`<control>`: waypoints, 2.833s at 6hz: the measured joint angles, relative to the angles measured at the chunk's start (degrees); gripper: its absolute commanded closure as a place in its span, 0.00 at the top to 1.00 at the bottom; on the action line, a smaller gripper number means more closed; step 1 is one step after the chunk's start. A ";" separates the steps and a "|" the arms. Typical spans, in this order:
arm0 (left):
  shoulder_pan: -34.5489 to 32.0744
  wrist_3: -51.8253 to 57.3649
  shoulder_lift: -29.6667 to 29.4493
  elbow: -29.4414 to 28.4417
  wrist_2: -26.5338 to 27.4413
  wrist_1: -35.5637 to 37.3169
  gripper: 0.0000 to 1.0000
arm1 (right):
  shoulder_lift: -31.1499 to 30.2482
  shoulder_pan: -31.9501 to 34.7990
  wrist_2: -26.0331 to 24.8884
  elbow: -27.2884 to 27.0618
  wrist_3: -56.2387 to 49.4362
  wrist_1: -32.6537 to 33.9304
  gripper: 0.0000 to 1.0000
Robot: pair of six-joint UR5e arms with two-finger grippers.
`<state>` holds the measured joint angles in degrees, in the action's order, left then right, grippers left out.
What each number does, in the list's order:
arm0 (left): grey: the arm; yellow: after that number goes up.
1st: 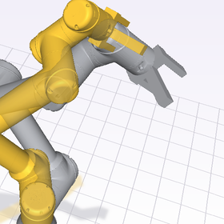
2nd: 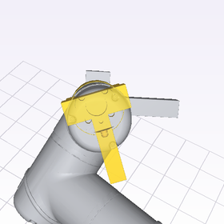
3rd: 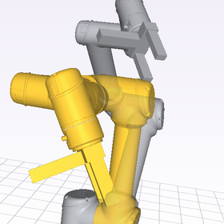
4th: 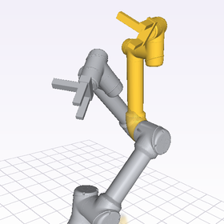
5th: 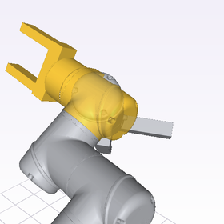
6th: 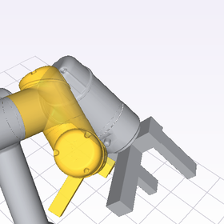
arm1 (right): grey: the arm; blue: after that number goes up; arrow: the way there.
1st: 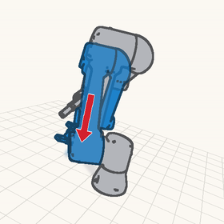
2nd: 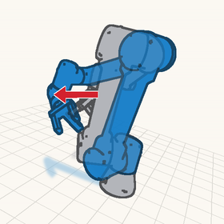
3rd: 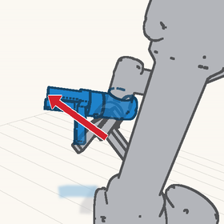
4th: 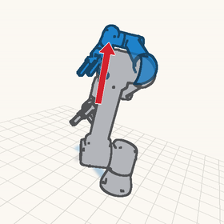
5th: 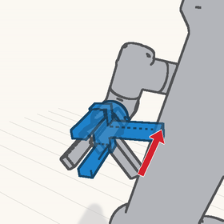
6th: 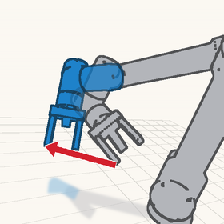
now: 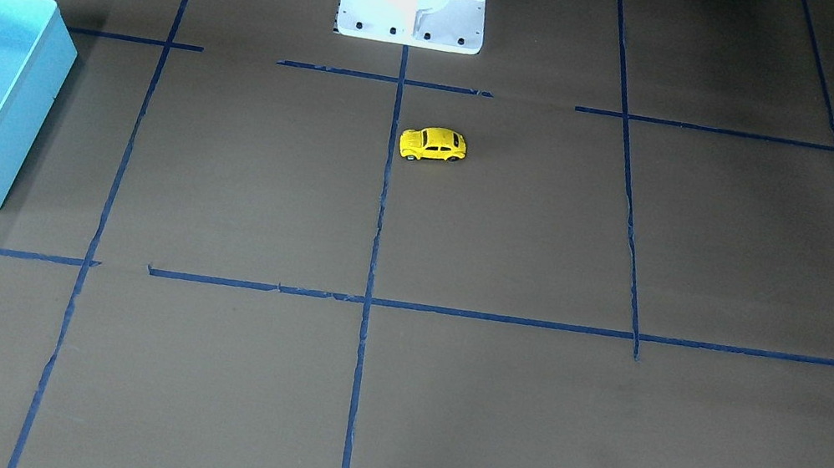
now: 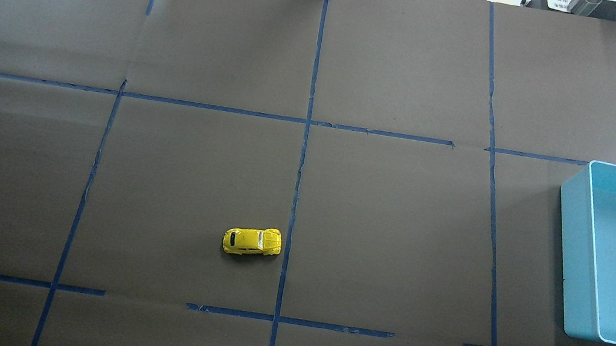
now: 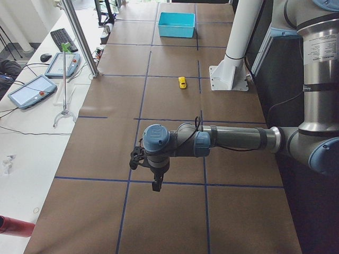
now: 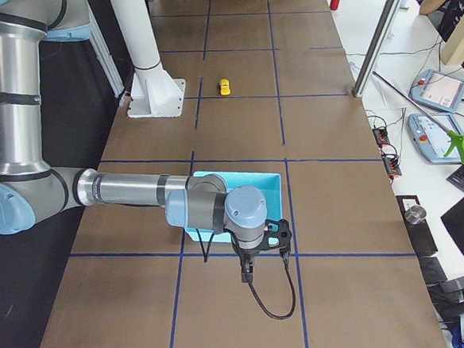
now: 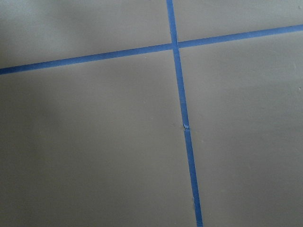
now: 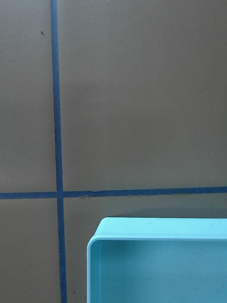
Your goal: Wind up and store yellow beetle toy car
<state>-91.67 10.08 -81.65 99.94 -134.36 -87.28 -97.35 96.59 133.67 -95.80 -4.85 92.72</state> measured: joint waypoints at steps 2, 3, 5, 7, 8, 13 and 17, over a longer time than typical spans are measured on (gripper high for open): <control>0.00 0.03 0.04 0.00 0.04 -0.04 1.00 | 0.05 -0.82 0.38 -3.36 0.88 3.51 1.00; 0.00 0.03 0.02 -0.04 0.05 -0.04 1.00 | -0.12 -1.40 0.40 -5.08 0.79 5.73 1.00; 0.00 0.03 0.00 -0.12 0.12 -0.08 1.00 | -0.47 -1.68 0.35 -5.73 0.06 6.63 1.00; 0.00 0.03 -0.03 -0.08 0.08 -0.09 1.00 | -0.55 -1.75 -0.03 -5.49 -0.21 6.54 1.00; 0.00 0.03 -0.10 -0.04 0.07 -0.09 1.00 | -0.56 -1.75 -0.06 -5.24 -0.18 6.52 1.00; 5.11 -0.12 -3.20 5.32 0.48 3.09 1.00 | -0.56 -1.76 0.01 -4.72 0.32 6.51 1.00; 23.15 -0.31 -20.54 17.87 9.93 20.45 1.00 | -0.56 -1.76 0.02 -4.68 0.47 6.48 1.00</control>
<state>-68.52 9.76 -102.19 117.81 -124.42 -66.82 -97.91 94.83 133.68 -100.48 -4.39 99.20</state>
